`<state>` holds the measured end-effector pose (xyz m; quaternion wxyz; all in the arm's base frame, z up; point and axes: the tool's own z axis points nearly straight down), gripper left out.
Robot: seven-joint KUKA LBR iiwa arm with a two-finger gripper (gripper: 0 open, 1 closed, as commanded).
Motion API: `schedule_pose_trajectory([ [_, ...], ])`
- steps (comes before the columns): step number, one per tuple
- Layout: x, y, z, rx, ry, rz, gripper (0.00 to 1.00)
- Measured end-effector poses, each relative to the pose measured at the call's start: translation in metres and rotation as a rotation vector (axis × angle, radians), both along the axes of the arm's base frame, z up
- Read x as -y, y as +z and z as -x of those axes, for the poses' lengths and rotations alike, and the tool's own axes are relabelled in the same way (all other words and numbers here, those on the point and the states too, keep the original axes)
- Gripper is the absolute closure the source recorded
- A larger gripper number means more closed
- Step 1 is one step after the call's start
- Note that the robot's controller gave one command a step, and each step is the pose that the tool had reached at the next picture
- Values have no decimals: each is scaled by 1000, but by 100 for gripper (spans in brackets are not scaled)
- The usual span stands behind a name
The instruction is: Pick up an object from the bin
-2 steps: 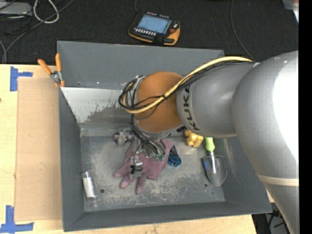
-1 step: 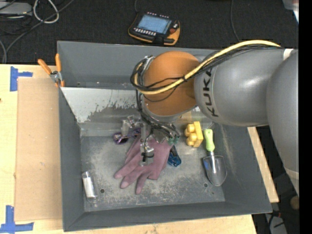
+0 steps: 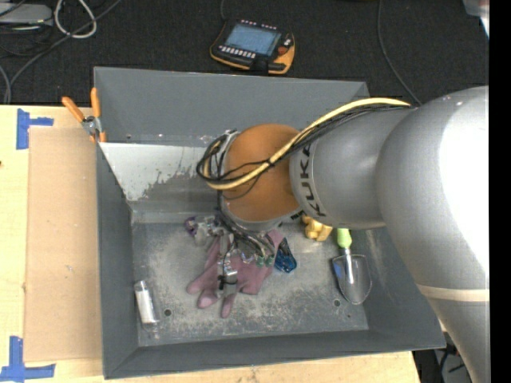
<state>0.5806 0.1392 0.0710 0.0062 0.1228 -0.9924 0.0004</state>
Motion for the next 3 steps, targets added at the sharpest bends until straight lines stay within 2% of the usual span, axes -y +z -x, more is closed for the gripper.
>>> schedule_pose_trajectory([
  [1,-15,-1,-2,25,520,-8,0],
  [2,-2,0,0,2,37,-1,100],
  [3,-2,0,0,2,36,-1,100],
])
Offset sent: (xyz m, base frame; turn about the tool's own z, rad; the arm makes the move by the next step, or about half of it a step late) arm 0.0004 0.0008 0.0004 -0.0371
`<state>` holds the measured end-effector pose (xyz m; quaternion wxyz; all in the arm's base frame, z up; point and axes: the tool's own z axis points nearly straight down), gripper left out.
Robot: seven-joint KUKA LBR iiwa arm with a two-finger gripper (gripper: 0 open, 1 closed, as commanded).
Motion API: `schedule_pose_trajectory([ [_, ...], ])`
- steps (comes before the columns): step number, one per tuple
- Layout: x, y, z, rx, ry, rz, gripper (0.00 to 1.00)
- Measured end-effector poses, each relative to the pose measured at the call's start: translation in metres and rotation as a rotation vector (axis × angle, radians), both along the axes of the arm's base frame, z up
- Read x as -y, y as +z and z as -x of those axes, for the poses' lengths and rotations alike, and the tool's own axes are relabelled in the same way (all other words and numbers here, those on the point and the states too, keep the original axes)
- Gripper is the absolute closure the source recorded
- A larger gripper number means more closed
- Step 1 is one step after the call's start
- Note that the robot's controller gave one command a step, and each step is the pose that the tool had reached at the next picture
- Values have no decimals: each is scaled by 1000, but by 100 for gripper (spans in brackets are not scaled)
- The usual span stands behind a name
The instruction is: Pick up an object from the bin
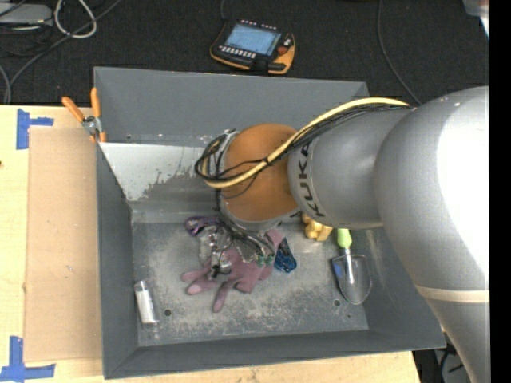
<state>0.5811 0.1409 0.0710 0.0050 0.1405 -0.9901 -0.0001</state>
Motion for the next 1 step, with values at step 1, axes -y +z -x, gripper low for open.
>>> schedule_pose_trajectory([
  [1,0,6,1,-1,-1,0,100],
])
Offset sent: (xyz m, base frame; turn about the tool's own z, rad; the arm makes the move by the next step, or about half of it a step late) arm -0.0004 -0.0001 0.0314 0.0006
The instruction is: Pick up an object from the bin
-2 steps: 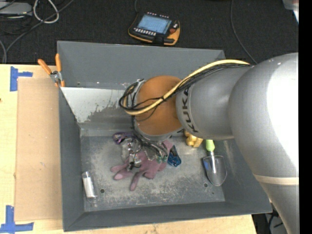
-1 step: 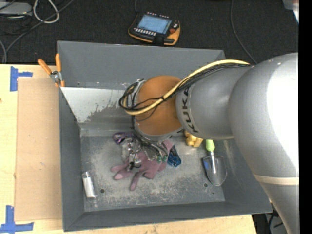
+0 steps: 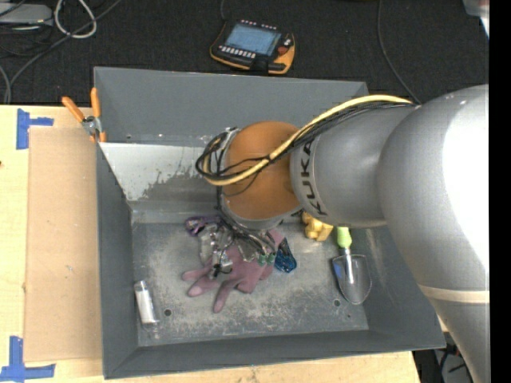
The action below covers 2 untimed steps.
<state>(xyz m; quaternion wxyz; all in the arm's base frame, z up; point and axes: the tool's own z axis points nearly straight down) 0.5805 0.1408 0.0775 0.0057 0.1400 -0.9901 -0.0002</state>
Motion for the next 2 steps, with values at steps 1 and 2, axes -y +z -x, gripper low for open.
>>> schedule_pose_trajectory([
  [1,0,18,0,0,-1,0,100],
  [2,0,25,0,2,-2,-1,100],
])
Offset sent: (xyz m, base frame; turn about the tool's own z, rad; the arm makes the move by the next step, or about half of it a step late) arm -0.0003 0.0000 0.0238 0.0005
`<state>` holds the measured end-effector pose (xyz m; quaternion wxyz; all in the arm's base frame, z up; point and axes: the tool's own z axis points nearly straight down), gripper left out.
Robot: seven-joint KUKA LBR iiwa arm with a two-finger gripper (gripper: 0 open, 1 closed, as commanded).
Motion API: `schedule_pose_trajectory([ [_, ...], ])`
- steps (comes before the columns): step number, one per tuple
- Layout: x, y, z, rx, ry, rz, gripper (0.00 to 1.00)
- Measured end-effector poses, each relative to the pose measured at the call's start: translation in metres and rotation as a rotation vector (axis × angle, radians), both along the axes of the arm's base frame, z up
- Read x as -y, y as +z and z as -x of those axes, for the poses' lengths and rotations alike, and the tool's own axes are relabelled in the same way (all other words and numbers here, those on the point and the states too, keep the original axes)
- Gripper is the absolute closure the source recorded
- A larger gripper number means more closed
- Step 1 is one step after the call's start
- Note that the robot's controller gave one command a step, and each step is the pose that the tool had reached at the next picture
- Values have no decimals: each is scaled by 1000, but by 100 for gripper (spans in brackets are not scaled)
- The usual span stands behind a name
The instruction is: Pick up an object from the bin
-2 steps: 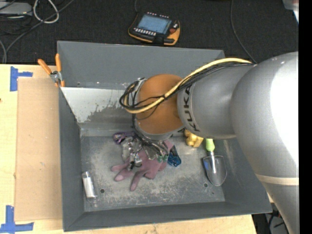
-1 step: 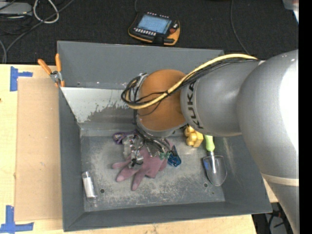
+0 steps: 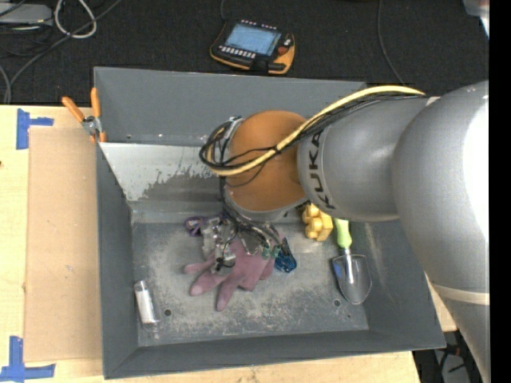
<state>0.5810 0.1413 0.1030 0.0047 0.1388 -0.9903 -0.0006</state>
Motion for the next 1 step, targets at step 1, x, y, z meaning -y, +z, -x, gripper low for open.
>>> schedule_pose_trajectory([
  [1,0,15,3,-9,-1,2,100],
])
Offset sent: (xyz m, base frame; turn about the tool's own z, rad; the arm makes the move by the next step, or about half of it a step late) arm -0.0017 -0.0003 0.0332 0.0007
